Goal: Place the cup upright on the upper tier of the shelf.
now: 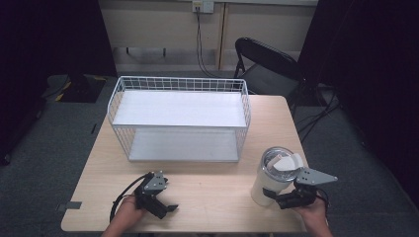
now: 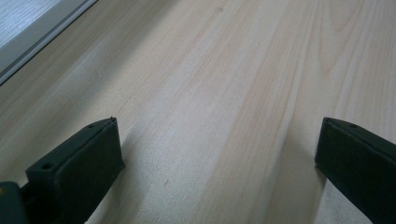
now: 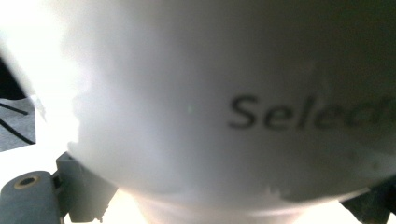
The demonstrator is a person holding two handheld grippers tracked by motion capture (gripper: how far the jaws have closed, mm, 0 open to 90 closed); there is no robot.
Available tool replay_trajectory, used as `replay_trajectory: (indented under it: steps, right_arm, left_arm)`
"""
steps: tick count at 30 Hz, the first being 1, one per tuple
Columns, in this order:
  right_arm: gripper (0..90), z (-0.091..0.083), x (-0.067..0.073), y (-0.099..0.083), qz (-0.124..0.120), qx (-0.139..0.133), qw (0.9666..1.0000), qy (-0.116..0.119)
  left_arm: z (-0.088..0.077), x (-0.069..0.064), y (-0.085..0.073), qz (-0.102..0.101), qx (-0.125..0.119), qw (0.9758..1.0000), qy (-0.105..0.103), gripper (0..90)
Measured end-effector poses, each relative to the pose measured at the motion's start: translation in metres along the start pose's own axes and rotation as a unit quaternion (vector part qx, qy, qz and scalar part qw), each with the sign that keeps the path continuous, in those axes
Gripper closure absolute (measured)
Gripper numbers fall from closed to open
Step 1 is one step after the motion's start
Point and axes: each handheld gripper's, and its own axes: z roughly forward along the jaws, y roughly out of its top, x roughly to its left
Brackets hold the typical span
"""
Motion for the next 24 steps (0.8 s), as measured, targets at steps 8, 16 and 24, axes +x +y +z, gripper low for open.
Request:
replay_trajectory:
  steps: [8, 16, 24]
  right_arm:
    - [9.4, -0.002, 0.001, 0.0, 0.016, -0.022, 0.9996, -0.003]
    - [9.4, -0.007, 0.004, 0.012, 0.01, -0.038, 0.9992, -0.004]
    - [9.4, -0.004, 0.002, 0.032, 0.002, -0.025, 0.9997, -0.006]
  left_arm:
    - [0.0, 0.0, 0.0, 0.0, 0.0, 1.0, 0.0, 0.0]
    - [0.0, 0.0, 0.0, 0.0, 0.0, 1.0, 0.0, 0.0]
    - [0.0, 0.0, 0.0, 0.0, 0.0, 1.0, 0.0, 0.0]
